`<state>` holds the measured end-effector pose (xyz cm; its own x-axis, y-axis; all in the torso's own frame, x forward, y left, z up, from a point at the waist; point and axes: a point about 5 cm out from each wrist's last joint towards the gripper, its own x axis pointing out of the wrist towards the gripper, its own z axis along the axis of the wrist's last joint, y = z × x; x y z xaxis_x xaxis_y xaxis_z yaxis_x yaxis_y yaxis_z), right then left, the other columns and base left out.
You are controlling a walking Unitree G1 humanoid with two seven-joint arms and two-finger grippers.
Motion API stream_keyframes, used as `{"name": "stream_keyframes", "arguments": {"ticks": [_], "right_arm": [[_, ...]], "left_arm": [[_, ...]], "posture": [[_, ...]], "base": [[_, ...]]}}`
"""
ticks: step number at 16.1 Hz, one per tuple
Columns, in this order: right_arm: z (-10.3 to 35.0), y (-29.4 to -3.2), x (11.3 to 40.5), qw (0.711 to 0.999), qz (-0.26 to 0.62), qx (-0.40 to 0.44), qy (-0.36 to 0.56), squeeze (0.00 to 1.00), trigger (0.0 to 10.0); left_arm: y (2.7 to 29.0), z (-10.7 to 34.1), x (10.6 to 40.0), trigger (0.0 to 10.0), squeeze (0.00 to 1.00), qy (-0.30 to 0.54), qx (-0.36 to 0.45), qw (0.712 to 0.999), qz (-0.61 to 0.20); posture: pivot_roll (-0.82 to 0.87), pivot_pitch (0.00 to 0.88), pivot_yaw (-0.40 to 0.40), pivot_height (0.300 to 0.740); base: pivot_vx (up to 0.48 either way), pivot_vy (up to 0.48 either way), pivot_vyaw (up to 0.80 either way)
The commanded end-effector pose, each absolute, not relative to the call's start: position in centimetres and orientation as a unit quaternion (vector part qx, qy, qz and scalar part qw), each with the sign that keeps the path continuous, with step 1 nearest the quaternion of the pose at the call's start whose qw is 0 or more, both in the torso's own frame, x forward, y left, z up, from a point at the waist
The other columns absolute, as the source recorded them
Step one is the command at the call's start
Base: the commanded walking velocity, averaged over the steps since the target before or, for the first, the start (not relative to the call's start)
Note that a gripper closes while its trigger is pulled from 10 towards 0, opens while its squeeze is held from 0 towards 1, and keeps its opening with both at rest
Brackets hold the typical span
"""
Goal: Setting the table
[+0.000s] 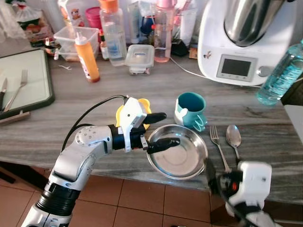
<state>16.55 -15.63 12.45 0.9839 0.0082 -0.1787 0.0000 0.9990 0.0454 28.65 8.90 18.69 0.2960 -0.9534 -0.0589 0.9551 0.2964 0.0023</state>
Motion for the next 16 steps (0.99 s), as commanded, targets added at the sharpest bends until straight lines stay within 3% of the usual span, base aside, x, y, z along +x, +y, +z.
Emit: {"name": "stream_keyframes", "arguments": {"ticks": [1,11,13,16], "right_arm": [[13.0,-15.7,16.3,0.997,-0.002,0.018,0.08,0.0,10.0],[12.7,-16.8,16.8,0.995,-0.047,0.026,0.082,0.0,10.0],[12.6,-16.9,17.1,0.995,-0.047,0.033,0.086,0.0,10.0],[12.5,-17.3,17.1,0.994,-0.05,0.035,0.091,0.0,10.0]], "left_arm": [[8.6,19.1,28.3,10.0,0.0,0.019,0.027,0.793,-0.608],[8.3,18.3,28.1,10.0,0.0,0.039,0.015,0.791,-0.61],[8.4,18.3,27.8,10.0,0.0,0.048,0.012,0.785,-0.617],[9.0,18.3,27.1,10.0,0.0,0.074,0.023,0.754,-0.653]], "posture": [[0.04,0.146,0.015,0.74],[0.03,0.153,0.019,0.74],[0.03,0.156,0.018,0.74],[0.03,0.157,0.018,0.74]], "base": [[0.0,0.0,0.0],[0.0,0.0,0.0],[0.0,0.0,0.0],[0.0,0.0,0.0]]}}
